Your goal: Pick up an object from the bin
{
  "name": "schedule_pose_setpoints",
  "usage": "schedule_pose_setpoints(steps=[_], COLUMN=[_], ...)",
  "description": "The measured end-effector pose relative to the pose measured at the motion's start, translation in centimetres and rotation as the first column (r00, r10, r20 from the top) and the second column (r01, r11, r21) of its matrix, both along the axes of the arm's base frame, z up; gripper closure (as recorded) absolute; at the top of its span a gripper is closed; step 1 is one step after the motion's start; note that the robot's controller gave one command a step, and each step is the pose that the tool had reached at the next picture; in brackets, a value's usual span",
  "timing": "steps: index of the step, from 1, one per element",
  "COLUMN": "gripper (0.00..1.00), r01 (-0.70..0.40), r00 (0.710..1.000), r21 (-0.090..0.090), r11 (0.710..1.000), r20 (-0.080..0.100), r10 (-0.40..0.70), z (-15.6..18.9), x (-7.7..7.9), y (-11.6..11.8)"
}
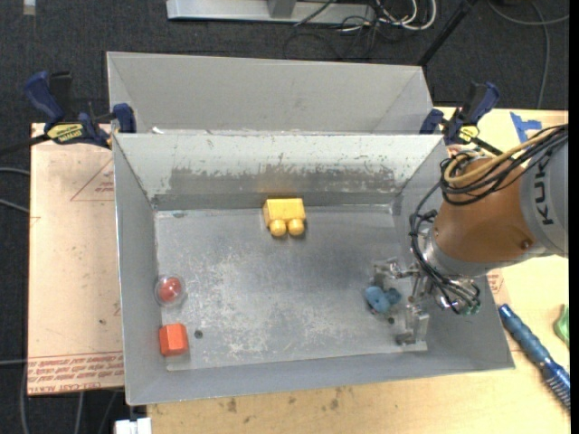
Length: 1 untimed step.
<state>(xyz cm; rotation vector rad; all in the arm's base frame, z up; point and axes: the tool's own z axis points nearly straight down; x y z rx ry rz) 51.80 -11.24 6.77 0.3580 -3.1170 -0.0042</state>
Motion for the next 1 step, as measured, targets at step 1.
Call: schedule_pose_setpoints(steps=[1], gripper=[1.0], r01=[0.0], r00=[1.0], r21=[-0.001], r11=[1.0], r20=[0.005], r10=[0.0], z=[0.22], x=[0.17], y=[-0.06])
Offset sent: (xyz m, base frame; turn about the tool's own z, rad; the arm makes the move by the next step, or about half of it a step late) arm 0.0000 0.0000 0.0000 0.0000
